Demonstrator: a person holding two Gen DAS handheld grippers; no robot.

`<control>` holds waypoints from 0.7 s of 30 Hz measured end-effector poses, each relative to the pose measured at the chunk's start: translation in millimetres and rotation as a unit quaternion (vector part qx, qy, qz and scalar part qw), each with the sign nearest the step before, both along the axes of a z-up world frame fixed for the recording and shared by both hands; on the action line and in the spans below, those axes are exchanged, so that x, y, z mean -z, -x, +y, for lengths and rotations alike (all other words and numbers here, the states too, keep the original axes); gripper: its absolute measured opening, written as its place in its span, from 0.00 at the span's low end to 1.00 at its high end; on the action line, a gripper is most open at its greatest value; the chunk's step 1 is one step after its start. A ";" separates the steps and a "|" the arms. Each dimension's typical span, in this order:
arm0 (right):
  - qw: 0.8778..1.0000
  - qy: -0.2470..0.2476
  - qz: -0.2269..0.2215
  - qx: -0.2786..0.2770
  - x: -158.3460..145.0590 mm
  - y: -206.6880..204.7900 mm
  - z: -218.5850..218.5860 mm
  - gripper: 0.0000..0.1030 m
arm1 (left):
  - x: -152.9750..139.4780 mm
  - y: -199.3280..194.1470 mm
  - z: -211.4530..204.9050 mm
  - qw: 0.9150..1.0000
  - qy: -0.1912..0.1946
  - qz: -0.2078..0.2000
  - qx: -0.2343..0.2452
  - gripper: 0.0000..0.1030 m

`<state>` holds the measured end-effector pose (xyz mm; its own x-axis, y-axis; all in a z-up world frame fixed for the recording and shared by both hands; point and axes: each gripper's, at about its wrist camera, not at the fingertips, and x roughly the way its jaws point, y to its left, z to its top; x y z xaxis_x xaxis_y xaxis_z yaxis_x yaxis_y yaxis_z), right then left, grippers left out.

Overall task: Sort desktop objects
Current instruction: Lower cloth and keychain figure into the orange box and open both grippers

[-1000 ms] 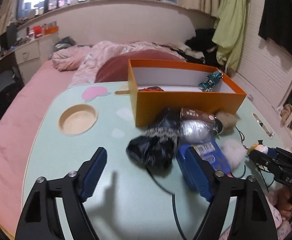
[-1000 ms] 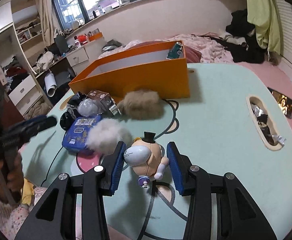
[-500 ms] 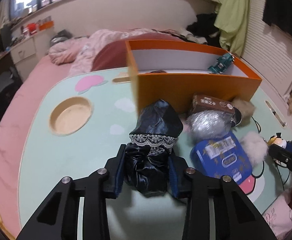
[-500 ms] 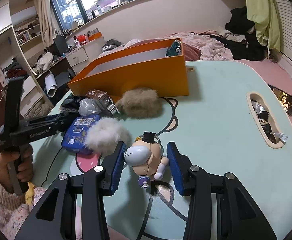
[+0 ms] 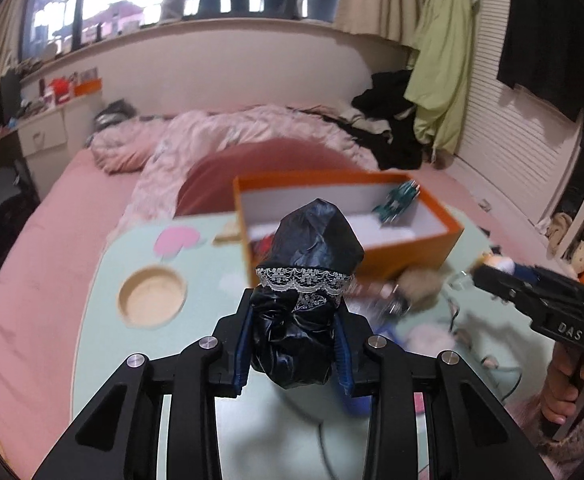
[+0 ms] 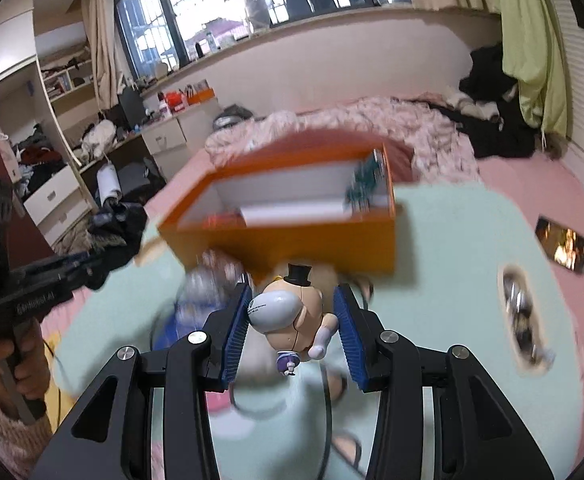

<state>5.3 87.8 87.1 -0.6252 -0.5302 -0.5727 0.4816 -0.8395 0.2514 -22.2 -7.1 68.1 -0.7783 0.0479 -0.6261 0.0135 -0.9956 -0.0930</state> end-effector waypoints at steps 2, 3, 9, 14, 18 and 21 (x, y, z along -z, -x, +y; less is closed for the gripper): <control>1.000 -0.001 0.007 0.002 -12.3 11.1 -5.5 0.43 | -9.0 17.9 5.0 1.000 0.006 0.002 0.008 0.31; 1.000 0.000 0.007 0.003 -18.5 18.7 -8.8 0.43 | -11.8 27.4 6.5 1.000 0.009 0.001 0.008 0.31; 1.000 -0.003 -0.012 0.011 -34.9 76.5 -29.1 0.43 | -10.3 84.6 7.0 1.000 0.012 -0.028 -0.002 0.31; 0.997 0.025 -0.078 0.007 -20.9 122.6 -35.2 0.43 | 4.9 118.6 2.9 0.998 0.000 -0.056 -0.011 0.31; 0.995 -0.001 -0.100 0.003 -9.1 141.0 -53.7 0.43 | 17.3 137.8 2.4 0.996 -0.013 -0.080 -0.022 0.47; 0.993 0.013 -0.114 0.008 -4.9 151.0 -58.8 0.43 | 23.9 144.4 0.4 0.994 -0.036 -0.094 -0.030 0.64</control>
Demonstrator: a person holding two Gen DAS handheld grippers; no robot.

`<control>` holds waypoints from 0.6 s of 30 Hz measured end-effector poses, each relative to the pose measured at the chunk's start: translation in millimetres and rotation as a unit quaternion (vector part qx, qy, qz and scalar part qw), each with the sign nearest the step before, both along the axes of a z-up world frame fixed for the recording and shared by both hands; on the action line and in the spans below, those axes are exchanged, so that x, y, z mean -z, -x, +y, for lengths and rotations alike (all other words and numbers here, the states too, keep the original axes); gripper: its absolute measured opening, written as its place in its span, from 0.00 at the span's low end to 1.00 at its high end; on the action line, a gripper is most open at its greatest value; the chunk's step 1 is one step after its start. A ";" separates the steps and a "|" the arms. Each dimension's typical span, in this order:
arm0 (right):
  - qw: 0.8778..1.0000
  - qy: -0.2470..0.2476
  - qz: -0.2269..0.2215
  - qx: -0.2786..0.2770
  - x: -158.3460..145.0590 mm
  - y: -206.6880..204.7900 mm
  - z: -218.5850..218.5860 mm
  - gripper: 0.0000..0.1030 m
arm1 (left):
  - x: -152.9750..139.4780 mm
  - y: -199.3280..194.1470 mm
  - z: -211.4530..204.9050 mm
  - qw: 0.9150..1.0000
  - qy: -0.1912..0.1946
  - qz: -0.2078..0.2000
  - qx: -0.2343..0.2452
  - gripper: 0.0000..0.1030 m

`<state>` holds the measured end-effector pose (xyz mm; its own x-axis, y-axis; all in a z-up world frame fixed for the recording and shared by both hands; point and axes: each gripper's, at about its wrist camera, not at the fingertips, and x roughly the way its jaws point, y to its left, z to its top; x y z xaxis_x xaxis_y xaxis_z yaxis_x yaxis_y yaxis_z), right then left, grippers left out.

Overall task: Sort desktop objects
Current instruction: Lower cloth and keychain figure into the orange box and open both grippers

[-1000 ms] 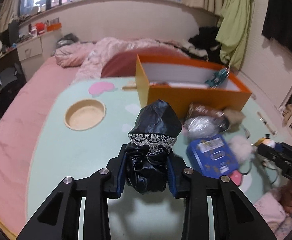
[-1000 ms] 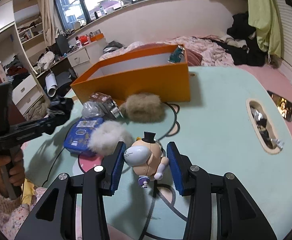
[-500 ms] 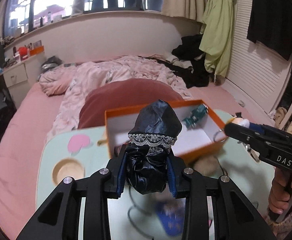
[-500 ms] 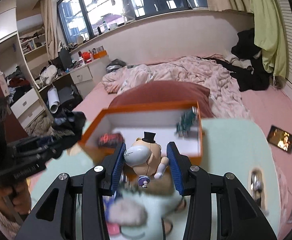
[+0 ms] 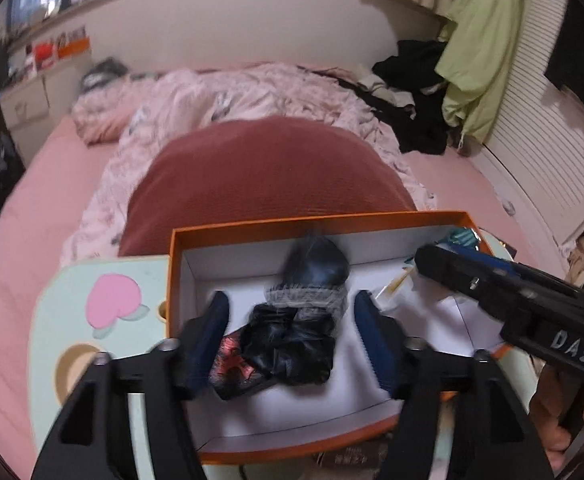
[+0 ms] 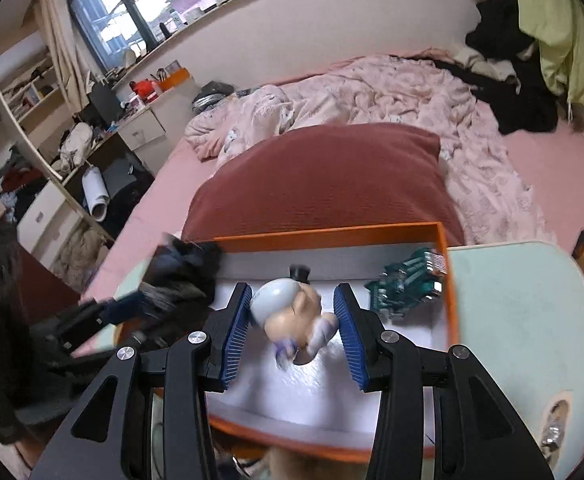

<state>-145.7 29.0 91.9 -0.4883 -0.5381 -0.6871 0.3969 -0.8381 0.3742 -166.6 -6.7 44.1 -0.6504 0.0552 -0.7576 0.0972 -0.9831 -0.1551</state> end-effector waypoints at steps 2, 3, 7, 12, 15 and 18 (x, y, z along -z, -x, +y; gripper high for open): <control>1.000 0.007 0.011 0.011 -3.3 1.5 3.3 0.43 | -0.5 -5.1 -0.6 1.000 -0.008 0.004 0.002 0.65; 1.000 0.010 0.018 0.014 -6.3 0.4 5.2 0.43 | -1.7 -9.8 -0.9 1.000 -0.009 0.008 0.001 0.65; 0.999 0.026 0.038 0.011 -16.1 -21.3 18.2 0.43 | -9.0 -39.1 -2.8 0.999 -0.010 0.038 0.004 0.77; 0.997 0.008 0.082 0.003 -21.3 -75.0 32.8 0.56 | -15.1 -90.0 3.0 0.998 0.000 0.067 0.017 0.90; 0.995 -0.022 0.095 0.000 -15.6 -112.5 36.9 0.71 | -10.7 -118.0 11.6 0.997 0.007 0.068 0.038 0.97; 0.992 -0.082 0.095 -0.020 0.2 -147.9 34.4 0.71 | 3.5 -143.7 21.6 0.997 0.006 0.046 0.065 0.97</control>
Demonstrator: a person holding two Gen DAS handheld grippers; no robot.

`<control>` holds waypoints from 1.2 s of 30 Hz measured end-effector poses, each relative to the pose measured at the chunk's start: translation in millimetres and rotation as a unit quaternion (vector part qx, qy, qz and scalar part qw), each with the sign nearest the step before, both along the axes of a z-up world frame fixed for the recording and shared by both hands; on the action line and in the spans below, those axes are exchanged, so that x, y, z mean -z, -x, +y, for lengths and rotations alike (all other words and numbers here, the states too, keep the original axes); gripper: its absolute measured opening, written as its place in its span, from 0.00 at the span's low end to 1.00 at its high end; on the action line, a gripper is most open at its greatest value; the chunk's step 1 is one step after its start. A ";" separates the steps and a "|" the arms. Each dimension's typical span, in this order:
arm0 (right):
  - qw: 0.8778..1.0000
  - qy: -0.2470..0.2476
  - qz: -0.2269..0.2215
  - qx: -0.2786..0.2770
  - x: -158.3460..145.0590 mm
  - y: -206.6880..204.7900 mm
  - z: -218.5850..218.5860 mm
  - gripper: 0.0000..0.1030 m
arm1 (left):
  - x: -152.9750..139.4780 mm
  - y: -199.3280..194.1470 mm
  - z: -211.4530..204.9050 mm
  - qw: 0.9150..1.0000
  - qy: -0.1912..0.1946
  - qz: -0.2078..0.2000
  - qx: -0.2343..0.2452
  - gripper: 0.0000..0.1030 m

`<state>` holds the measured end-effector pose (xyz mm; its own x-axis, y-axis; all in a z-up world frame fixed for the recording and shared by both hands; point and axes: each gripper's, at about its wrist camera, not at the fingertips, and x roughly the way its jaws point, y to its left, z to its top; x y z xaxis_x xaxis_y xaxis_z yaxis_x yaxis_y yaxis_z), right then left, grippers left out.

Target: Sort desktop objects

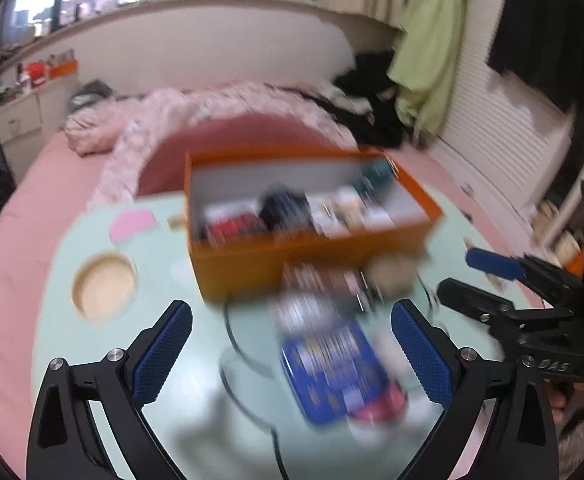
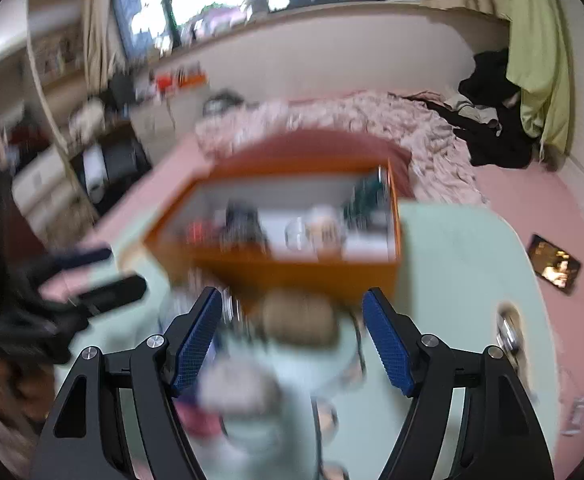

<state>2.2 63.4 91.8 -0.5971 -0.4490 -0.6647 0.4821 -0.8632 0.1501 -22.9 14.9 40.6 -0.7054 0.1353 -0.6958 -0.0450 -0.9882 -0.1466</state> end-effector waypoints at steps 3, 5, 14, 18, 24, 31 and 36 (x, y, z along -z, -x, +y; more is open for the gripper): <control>1.000 -0.019 -0.010 -0.011 20.4 -26.0 7.8 0.71 | 16.9 -19.5 10.2 1.000 0.022 -0.013 -0.001 0.97; 0.999 -0.026 -0.028 -0.015 34.7 -32.9 13.0 0.71 | 31.7 -30.6 16.3 0.999 0.045 -0.022 -0.011 0.97; 0.996 -0.094 -0.005 0.001 66.5 -42.2 4.0 1.00 | 61.8 -31.9 14.5 0.995 0.068 -0.054 -0.037 1.00; 0.996 -0.092 -0.004 0.000 71.0 -40.6 8.7 1.00 | 62.6 -34.3 14.1 0.996 0.068 -0.050 -0.041 1.00; 0.996 -0.091 -0.001 -0.003 73.1 -41.6 8.4 1.00 | 62.3 -34.3 14.3 0.996 0.068 -0.047 -0.040 1.00; 0.996 -0.093 -0.003 -0.006 72.1 -42.9 8.5 1.00 | 63.1 -34.0 13.6 0.996 0.068 -0.046 -0.041 1.00; 0.996 -0.092 -0.005 -0.015 70.7 -44.5 8.5 1.00 | 63.1 -34.0 13.5 0.996 0.068 -0.046 -0.041 1.00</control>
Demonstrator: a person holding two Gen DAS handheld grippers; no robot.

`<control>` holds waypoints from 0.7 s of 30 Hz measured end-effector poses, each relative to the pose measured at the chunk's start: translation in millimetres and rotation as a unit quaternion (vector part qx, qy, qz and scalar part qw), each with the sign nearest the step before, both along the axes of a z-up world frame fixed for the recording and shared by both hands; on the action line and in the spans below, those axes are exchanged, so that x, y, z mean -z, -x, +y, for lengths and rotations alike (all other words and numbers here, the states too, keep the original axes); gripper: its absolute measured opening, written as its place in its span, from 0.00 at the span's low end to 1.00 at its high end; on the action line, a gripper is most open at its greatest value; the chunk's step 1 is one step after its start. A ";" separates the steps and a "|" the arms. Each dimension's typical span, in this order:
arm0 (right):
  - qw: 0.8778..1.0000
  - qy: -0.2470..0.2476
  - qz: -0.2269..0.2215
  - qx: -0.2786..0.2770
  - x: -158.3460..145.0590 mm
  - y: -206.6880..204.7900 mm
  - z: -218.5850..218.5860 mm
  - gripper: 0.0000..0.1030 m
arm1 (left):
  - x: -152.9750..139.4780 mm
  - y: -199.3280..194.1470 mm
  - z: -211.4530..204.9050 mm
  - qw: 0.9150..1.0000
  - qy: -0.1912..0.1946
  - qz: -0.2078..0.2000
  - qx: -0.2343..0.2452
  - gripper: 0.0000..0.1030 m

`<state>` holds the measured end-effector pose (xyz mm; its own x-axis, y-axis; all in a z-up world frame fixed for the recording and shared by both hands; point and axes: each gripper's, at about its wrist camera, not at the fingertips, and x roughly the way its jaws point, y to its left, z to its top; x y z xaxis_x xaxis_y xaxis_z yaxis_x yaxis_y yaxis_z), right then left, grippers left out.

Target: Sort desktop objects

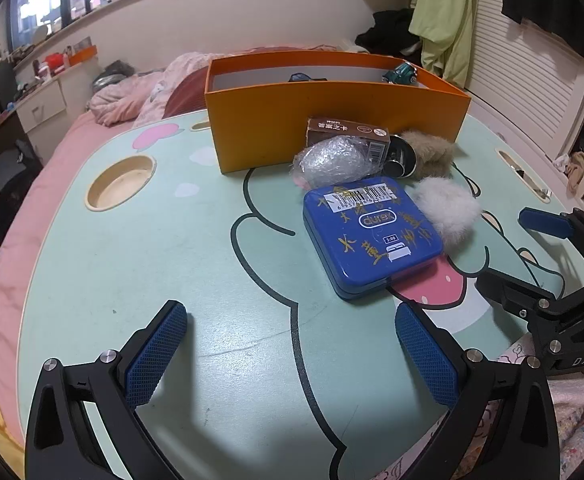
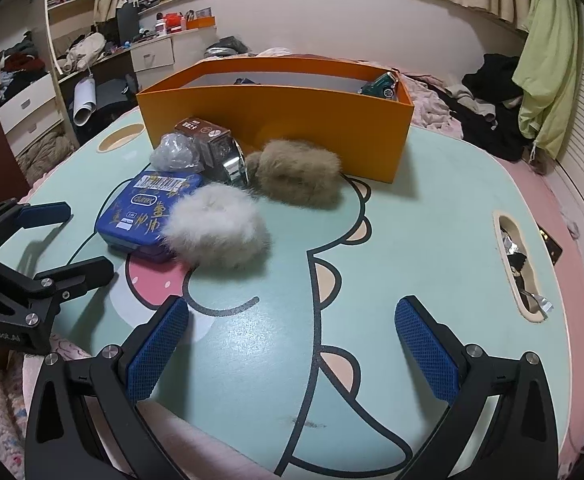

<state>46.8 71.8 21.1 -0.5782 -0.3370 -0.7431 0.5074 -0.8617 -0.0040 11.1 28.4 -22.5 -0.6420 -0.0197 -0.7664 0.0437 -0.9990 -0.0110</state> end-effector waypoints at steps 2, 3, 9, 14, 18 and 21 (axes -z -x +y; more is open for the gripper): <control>1.000 0.001 0.001 0.002 -0.3 -0.7 0.3 1.00 | -0.1 -0.1 0.1 1.000 0.000 0.000 0.000 1.00; 1.000 0.001 0.001 0.004 -0.4 -0.9 0.8 1.00 | 0.0 0.0 0.1 1.000 0.000 0.000 0.000 1.00; 1.000 0.004 0.010 0.015 -0.9 -1.8 1.4 1.00 | 0.1 -0.1 0.1 1.000 0.000 0.000 0.000 1.00; 1.000 0.005 0.012 0.015 -1.3 -2.1 0.1 1.00 | 0.2 0.0 0.0 1.000 0.000 0.000 0.000 1.00; 1.000 0.005 0.012 0.015 -1.3 -2.2 0.2 1.00 | 0.2 -0.1 0.2 1.000 0.000 0.000 0.000 1.00; 1.000 0.005 0.012 0.015 -1.3 -2.2 0.2 1.00 | 0.3 0.0 0.1 1.000 0.000 0.000 0.000 1.00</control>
<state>49.0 72.0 22.4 -0.6060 -0.3259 -0.7256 0.4807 -0.8768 -0.0076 11.1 28.5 -22.8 -0.6419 -0.0198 -0.7665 0.0436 -0.9990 -0.0107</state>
